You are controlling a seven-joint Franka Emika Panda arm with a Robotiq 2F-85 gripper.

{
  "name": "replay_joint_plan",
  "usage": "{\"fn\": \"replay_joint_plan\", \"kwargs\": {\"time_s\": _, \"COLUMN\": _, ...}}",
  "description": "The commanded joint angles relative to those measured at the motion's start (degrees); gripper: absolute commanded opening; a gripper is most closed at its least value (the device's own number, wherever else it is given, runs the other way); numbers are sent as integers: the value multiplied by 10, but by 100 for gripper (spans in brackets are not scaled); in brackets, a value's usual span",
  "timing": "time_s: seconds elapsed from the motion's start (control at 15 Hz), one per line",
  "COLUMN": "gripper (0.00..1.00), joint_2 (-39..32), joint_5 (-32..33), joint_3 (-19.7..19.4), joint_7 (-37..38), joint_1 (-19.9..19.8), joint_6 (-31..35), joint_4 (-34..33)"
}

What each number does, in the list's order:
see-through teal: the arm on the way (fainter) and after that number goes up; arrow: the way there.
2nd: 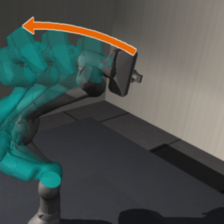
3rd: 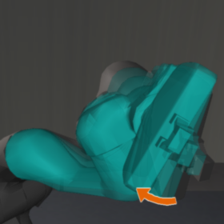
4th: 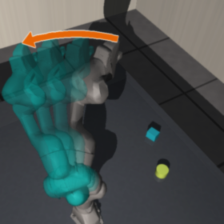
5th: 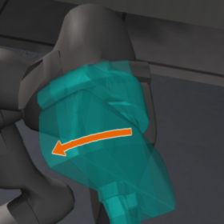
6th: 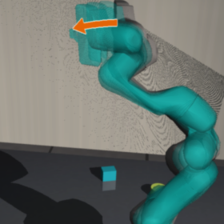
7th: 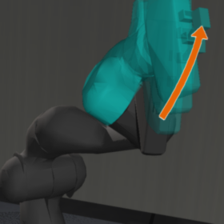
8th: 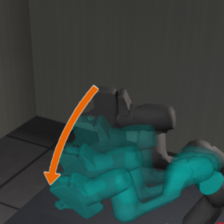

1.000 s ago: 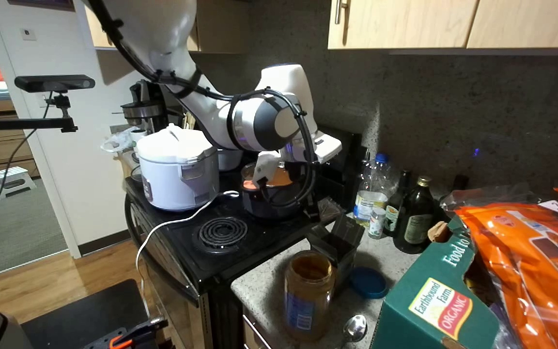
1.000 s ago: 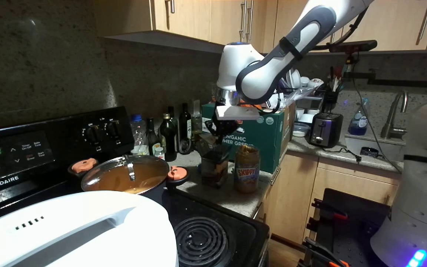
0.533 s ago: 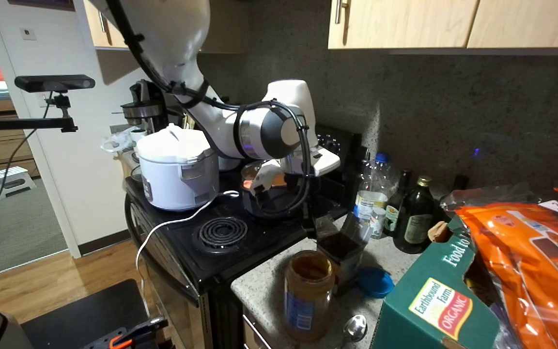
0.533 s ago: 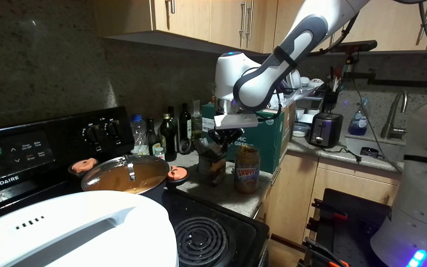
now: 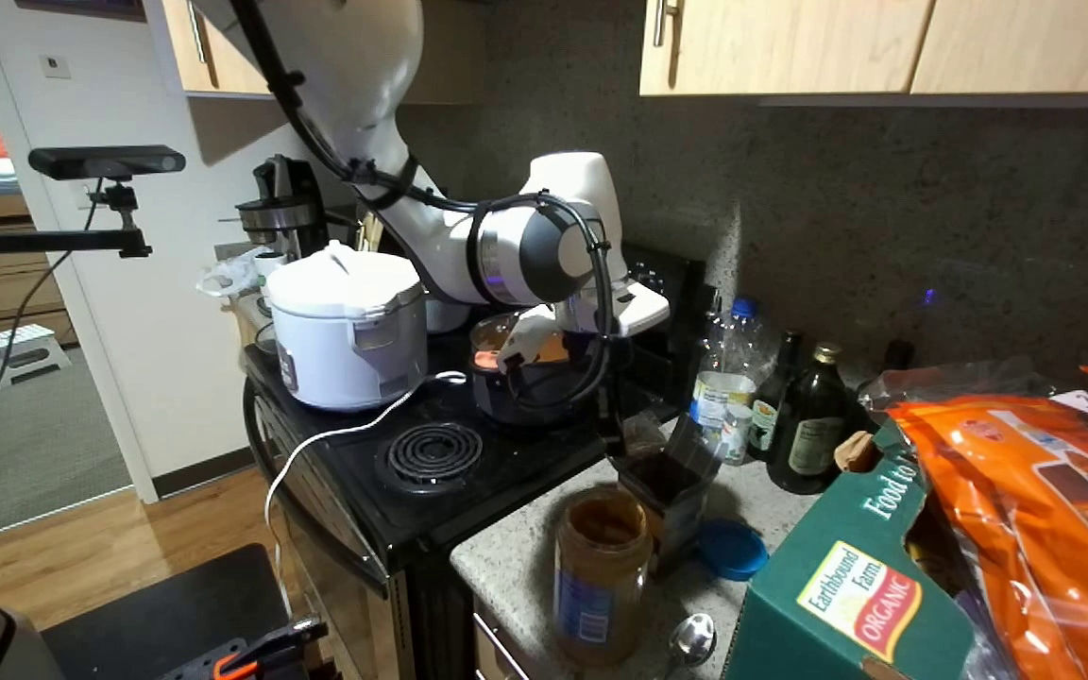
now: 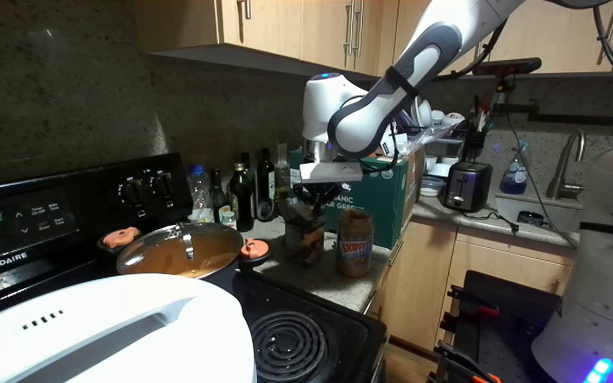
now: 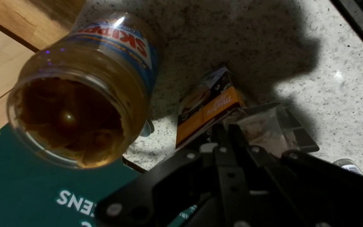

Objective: Put the object on the table into the box.

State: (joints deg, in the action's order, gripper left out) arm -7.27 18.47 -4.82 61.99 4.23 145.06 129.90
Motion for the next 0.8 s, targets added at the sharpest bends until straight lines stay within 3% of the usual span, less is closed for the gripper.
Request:
{"fn": "replay_joint_plan", "kwargs": {"time_s": 0.0, "gripper": 1, "joint_2": 19, "joint_5": 5, "joint_3": 3, "joint_7": 28, "joint_1": -1, "joint_6": -18, "joint_4": -2}}
{"fn": "replay_joint_plan", "kwargs": {"time_s": 0.73, "gripper": 1, "joint_2": 5, "joint_5": 13, "joint_3": -1, "joint_7": 83, "joint_1": -8, "joint_6": 8, "joint_4": -23}}
